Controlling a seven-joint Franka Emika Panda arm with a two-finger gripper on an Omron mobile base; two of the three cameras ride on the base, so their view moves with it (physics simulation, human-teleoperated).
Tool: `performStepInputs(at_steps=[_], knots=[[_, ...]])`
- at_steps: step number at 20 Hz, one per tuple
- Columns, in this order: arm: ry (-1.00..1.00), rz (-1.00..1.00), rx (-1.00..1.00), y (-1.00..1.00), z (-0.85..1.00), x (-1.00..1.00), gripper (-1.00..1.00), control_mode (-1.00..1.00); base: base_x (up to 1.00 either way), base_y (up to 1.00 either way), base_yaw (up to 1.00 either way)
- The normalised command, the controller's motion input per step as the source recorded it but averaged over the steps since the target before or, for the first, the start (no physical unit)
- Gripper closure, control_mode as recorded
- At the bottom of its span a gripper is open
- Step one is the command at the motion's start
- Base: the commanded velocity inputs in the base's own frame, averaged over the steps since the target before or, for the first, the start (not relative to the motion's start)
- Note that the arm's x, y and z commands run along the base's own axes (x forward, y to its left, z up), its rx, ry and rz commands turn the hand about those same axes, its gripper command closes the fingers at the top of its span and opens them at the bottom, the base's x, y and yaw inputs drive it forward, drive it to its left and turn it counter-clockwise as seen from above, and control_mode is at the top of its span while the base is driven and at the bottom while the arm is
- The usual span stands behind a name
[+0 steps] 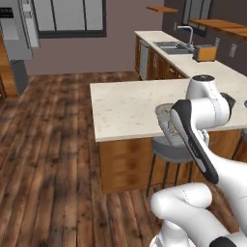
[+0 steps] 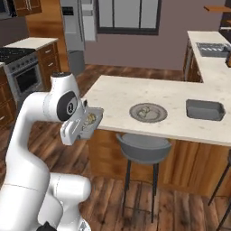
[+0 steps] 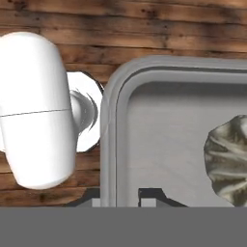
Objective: Place two dumplings into each of the tupperware containers and then place the containers in the fridge.
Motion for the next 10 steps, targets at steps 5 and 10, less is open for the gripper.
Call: performStepInputs(at_steps=[5, 10], knots=[[0.0, 0.0, 0.0, 0.0, 0.0, 0.0, 1.0, 1.0, 0.0, 1.0, 0.09], [0.0, 0.0, 0.0, 0.0, 0.0, 0.0, 1.0, 1.0, -0.01, 1.0, 0.09]])
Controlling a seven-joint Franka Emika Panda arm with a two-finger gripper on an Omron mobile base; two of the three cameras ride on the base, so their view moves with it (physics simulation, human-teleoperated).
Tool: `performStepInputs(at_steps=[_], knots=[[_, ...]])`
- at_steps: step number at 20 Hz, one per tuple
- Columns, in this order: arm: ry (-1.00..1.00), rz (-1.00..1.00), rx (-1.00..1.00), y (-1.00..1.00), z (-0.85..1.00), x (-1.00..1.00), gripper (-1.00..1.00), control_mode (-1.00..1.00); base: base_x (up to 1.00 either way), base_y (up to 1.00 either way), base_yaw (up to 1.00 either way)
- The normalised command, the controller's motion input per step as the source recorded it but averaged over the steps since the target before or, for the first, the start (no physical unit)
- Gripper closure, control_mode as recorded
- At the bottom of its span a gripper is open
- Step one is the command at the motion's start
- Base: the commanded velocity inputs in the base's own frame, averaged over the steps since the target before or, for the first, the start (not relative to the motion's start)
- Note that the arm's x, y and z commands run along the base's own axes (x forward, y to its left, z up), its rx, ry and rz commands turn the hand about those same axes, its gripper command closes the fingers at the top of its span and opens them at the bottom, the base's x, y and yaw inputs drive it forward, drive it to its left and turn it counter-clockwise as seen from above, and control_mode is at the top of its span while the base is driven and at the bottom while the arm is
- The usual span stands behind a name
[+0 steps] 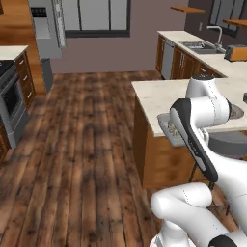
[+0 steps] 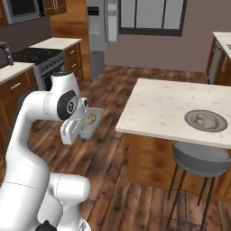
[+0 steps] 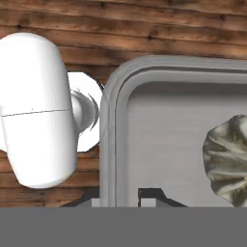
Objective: Place two dumplings into each of the tupperware containers and then place the containers in the fridge.
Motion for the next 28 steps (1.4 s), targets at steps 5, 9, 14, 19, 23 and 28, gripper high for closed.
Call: performStepInputs(at_steps=[5, 9, 14, 19, 23, 28], knots=[[0.0, 0.0, 0.0, 0.0, 0.0, 0.0, 1.0, 1.0, -0.02, 1.0, 0.07], [0.0, 0.0, 0.0, 0.0, 0.0, 0.0, 1.0, 1.0, 0.27, 0.94, 0.02], [0.0, 0.0, 0.0, 0.0, 0.0, 0.0, 1.0, 1.0, 0.99, 0.06, -0.04], [0.0, 0.0, 0.0, 0.0, 0.0, 0.0, 1.0, 1.0, 1.0, -0.22, -0.03], [0.0, 0.0, 0.0, 0.0, 0.0, 0.0, 1.0, 1.0, 1.0, 0.3, 0.0], [0.0, 0.0, 0.0, 0.0, 0.0, 0.0, 1.0, 1.0, 1.0, 0.45, 0.0]])
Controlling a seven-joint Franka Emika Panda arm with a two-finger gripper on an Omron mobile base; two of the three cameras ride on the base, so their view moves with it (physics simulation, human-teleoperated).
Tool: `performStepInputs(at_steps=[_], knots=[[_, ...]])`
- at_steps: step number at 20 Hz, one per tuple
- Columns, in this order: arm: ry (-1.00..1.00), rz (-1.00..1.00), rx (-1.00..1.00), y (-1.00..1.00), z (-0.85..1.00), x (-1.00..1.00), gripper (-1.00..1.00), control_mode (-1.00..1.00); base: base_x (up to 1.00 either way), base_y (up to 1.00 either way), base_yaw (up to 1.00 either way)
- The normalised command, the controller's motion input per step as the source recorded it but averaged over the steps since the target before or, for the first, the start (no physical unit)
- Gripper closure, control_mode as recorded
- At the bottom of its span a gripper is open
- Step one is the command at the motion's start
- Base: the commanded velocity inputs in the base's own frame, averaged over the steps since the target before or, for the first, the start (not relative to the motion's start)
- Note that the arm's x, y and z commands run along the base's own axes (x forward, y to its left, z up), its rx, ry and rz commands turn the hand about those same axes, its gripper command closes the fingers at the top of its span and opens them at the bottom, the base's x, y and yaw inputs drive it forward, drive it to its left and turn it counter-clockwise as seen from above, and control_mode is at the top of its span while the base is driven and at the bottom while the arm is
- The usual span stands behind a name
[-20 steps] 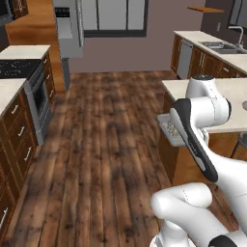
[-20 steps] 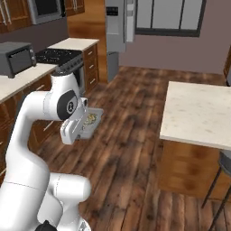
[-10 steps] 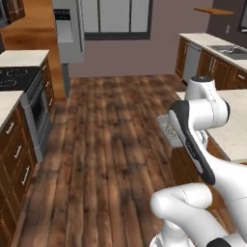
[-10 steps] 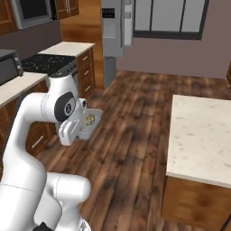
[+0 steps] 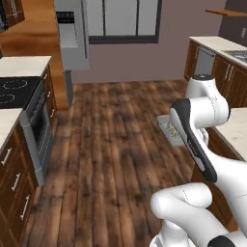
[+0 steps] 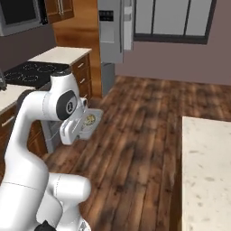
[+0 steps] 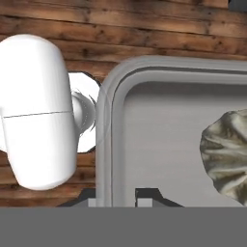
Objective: Place two dumplings into each of the tupperware containers and then place the containers in the fridge.
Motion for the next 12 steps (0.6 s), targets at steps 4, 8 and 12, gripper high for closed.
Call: performStepInputs(at_steps=[4, 8, 12], knots=[[0.0, 0.0, 0.0, 0.0, 0.0, 0.0, 1.0, 1.0, 1.0, 0.22, 0.0], [0.0, 0.0, 0.0, 0.0, 0.0, 0.0, 1.0, 1.0, 1.0, -0.02, 0.04], [0.0, 0.0, 0.0, 0.0, 0.0, 0.0, 1.0, 1.0, 1.0, -0.11, 0.06]])
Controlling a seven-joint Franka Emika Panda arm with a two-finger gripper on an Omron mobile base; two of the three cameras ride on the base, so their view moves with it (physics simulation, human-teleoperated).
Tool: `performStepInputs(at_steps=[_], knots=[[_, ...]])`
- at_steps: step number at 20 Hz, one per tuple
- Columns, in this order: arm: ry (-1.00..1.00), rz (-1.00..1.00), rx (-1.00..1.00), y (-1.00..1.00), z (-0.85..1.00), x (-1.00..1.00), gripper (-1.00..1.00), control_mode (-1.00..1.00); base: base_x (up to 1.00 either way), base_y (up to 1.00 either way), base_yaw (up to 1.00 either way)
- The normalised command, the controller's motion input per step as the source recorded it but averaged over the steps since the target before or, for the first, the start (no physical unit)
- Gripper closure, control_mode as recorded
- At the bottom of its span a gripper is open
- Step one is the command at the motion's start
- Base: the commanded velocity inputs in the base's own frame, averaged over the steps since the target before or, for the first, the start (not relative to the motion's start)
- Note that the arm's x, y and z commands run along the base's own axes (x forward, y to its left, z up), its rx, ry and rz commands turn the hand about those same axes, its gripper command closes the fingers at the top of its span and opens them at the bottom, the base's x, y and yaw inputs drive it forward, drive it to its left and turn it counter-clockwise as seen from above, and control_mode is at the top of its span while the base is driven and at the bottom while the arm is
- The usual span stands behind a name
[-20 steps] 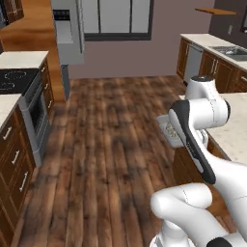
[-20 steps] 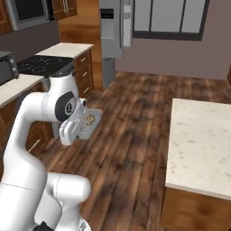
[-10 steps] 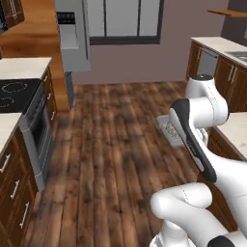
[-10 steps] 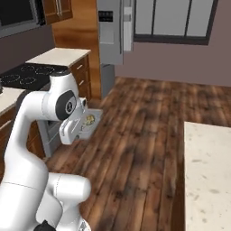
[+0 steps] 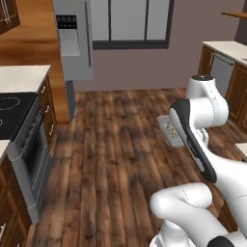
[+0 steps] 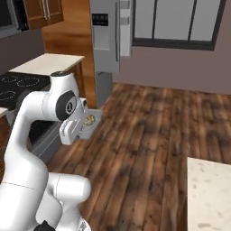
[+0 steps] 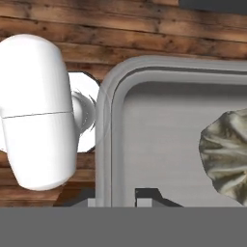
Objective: Place two dumplings into each of the tupperware containers and then place the containers in the fridge.
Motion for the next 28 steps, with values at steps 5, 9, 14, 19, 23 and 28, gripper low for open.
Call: performStepInputs(at_steps=[5, 9, 14, 19, 23, 28], knots=[[0.0, 0.0, 0.0, 0.0, 0.0, 0.0, 1.0, 1.0, 1.0, -0.34, 0.03], [0.0, 0.0, 0.0, 0.0, 0.0, 0.0, 1.0, 1.0, 1.0, -0.43, -0.01], [0.0, 0.0, 0.0, 0.0, 0.0, 0.0, 1.0, 1.0, 1.0, -0.04, -0.18], [0.0, 0.0, 0.0, 0.0, 0.0, 0.0, 1.0, 1.0, 1.0, -0.1, -0.16], [0.0, 0.0, 0.0, 0.0, 0.0, 0.0, 1.0, 1.0, 1.0, -0.49, -0.03], [0.0, 0.0, 0.0, 0.0, 0.0, 0.0, 1.0, 1.0, 1.0, -0.69, 0.0]])
